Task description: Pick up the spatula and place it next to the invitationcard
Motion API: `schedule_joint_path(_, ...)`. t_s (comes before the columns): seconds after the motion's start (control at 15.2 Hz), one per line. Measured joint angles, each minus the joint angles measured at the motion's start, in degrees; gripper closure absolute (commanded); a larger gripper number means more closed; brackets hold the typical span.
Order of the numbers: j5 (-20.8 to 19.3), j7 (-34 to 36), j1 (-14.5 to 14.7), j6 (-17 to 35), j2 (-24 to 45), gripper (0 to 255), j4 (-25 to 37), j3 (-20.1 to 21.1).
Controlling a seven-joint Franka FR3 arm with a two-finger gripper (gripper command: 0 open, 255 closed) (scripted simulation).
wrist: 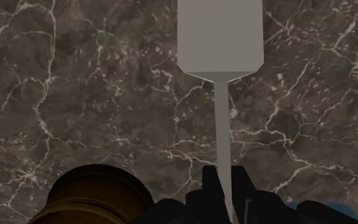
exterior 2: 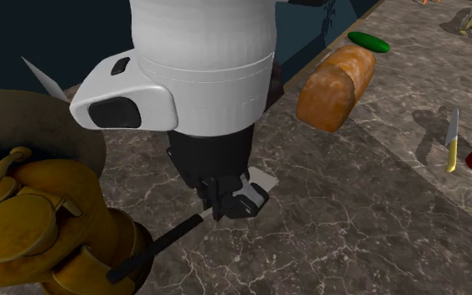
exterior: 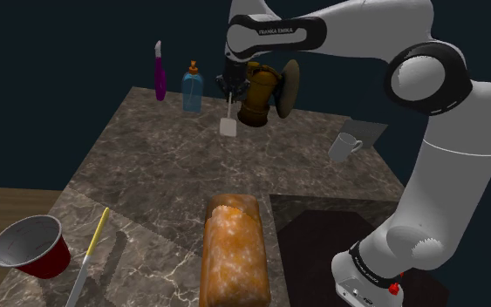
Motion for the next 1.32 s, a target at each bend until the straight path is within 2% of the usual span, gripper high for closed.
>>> schedule_joint_path(0.86, 0.33, -0.56, 0.34, -9.71, -0.6, 255, 9.15, 0.2)
schedule_joint_path(0.99, 0.84, -1.64, -0.68, -8.96, -3.14, 255, 5.92, 0.01)
schedule_joint_path(1.32, 2.87, -5.68, -4.01, -4.36, -14.03, 255, -9.22, -1.06)
